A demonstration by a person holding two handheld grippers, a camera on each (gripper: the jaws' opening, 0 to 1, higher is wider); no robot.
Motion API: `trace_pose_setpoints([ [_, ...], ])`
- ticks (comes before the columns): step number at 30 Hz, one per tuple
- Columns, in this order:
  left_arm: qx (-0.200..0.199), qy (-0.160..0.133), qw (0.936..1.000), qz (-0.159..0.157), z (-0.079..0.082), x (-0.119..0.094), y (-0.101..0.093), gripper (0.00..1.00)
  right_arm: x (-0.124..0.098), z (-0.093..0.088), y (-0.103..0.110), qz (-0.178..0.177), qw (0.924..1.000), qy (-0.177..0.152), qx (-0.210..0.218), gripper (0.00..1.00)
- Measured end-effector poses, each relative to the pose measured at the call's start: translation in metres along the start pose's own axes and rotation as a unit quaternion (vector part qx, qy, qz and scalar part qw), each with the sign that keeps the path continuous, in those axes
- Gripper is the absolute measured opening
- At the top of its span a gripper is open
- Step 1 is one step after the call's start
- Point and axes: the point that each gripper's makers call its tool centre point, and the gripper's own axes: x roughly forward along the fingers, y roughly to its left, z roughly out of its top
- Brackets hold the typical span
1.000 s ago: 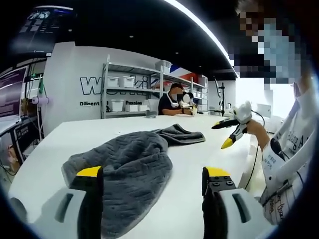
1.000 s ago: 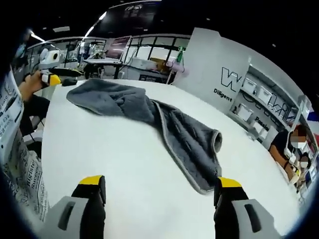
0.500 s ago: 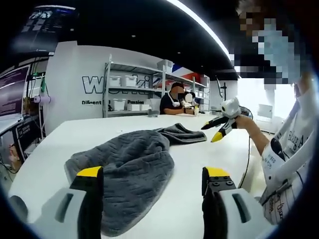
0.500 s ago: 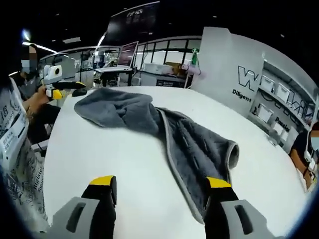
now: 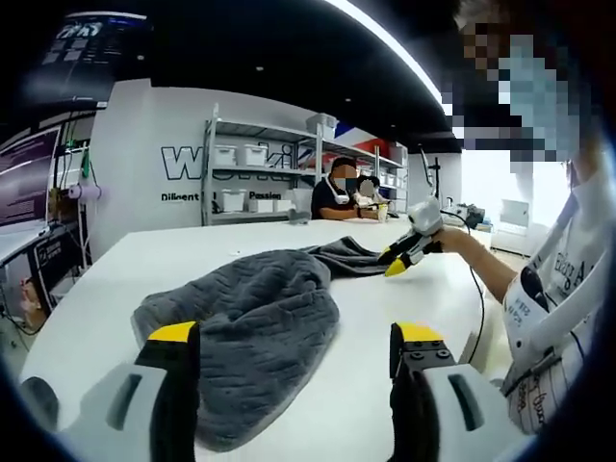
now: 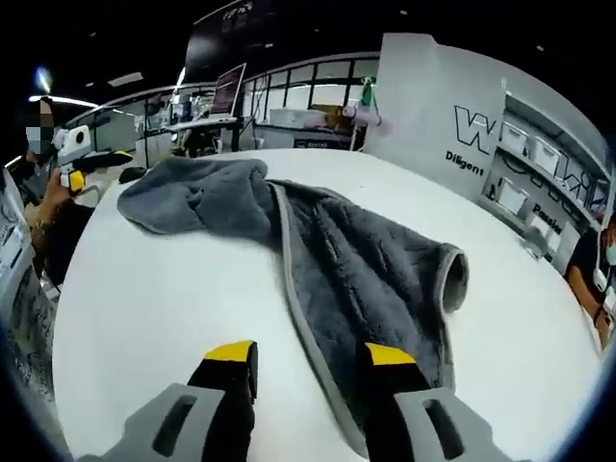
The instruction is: Fold the towel on the table until its edges align and the towel forms a compact rectangular stack.
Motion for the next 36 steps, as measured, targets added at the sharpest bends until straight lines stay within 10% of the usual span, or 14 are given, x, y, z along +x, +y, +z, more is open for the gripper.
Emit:
trace_pose_setpoints([
  [30,-0.014,-0.009,0.9997,-0.02,0.002,0.005,-0.006,0.82,0.002,-0.012,-0.022,-0.046,0.9984,-0.02,0.025,0.03],
  [36,-0.014,-0.01,0.9997,-0.016,0.004,0.002,-0.004,0.82,-0.011,0.01,-0.003,-0.013,0.9962,-0.075,0.043,0.03],
])
